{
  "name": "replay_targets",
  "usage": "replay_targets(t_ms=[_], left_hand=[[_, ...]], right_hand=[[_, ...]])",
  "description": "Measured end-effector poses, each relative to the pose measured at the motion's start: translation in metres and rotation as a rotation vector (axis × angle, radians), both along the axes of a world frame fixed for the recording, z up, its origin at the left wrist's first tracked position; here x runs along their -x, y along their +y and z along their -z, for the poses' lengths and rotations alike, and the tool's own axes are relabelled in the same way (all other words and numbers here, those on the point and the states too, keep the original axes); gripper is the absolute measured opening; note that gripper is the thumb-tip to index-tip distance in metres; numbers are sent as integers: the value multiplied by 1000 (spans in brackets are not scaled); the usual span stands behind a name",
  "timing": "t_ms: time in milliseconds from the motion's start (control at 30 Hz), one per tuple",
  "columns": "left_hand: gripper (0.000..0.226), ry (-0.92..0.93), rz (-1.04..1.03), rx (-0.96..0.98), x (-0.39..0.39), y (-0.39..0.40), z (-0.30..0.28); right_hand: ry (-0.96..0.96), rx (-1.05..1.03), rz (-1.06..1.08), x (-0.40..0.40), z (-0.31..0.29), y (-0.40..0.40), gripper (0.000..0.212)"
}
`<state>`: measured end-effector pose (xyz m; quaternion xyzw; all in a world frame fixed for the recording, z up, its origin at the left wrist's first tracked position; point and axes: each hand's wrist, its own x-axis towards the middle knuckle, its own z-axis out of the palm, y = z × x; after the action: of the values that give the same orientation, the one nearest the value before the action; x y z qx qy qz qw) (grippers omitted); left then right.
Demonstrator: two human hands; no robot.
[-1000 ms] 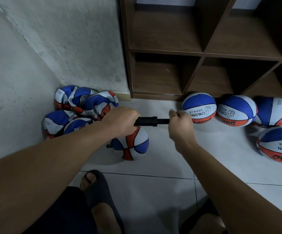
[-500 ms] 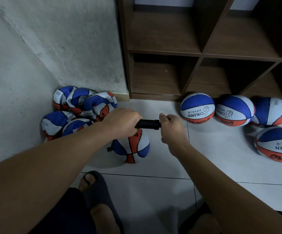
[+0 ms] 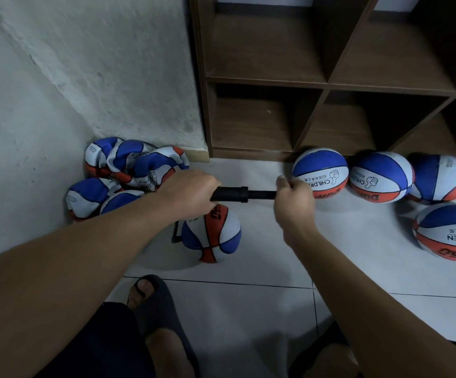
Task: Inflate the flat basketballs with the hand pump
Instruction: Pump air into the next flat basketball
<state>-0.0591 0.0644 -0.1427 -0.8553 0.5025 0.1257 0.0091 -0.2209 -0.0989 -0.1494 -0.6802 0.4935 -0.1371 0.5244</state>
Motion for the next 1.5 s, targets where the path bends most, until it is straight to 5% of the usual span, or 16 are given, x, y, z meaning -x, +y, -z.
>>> replay_targets(t_ms=[200,667,1033,1500], left_hand=[[19,12,43,-52,17,-7,3],[16,7,26,8,15,-8,3],[26,-60,-59,2,-6,6,1],[12,-19,1,76,18,-12,-4]], right_hand=[[30,-28,-153,-4,11,25,39],[55,-100,-131,-6,2,14,40],[34,-48,121,4,-6,-27,23],[-36,27,-102,-11,-11,21,37]])
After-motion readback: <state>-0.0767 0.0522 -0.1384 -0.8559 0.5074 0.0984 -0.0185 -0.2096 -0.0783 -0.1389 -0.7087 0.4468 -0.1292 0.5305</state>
